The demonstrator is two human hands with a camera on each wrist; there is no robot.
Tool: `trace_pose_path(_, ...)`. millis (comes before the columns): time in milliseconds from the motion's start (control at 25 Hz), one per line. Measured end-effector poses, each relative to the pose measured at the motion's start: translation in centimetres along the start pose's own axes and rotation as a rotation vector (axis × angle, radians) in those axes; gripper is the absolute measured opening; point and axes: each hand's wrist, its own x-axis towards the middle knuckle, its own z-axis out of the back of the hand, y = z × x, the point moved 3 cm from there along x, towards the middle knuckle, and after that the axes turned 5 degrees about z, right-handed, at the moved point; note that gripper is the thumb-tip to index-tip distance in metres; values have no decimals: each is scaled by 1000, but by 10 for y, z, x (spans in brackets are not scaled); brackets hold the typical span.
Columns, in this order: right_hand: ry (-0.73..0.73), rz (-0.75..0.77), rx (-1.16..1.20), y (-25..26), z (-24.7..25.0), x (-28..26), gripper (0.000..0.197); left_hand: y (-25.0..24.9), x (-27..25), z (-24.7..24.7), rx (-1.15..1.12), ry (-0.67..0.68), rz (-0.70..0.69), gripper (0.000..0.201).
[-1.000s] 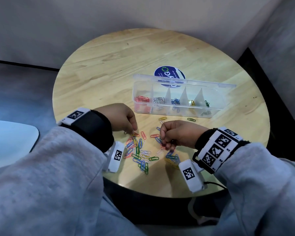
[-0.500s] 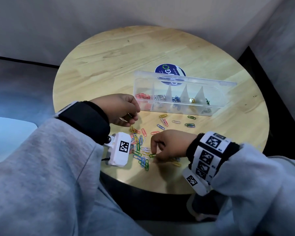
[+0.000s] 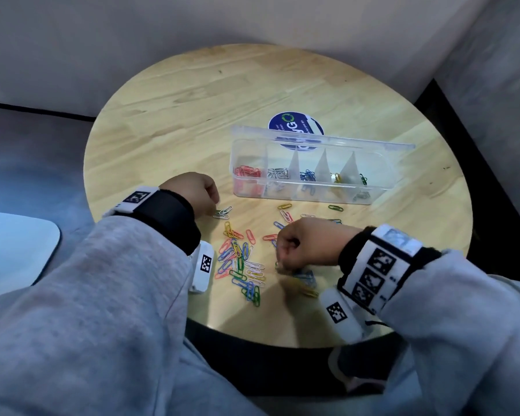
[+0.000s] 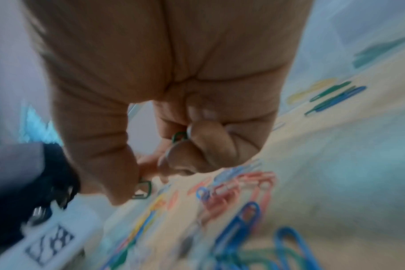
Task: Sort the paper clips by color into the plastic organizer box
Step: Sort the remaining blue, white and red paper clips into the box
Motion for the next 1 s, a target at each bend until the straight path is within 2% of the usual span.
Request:
trace_pose_path(120,-102,-12,354,-10,14,2,25,-2,4,-5,33,40,-10,16)
trace_pose_path(200,-160,1,609,-13,17,7,27,-2,3,-7,45,56,-9,13)
trace_pose_path(280,-146,-1,781,-13,14,12,27,-2,1,-10,48,76,1,6)
trace_pose_path(440,-28,-6,926,-12,3,11,26,-2,0,-12,80,116,11,13)
trace_pose_path(520,-24,-23,937,-11,1,9,26,-2,-2,-13,101,123,12,17)
trace_pose_path(680,-44,-89,922,-6,-4,10,27,-2,-8,-7,74,127,-9,17)
trace_pose_path(760,-17,-69,857,-3,-7,10,24,-3,-9,0,34,133,-39,18)
trace_pose_path(880,48,57,412,6,-7,4,19,-6,-13,9,-84,161,-82,20)
trace_pose_path(1000,139,177,-43,24,-14,-5,11,-10,-20,14,-304,174,-118,21)
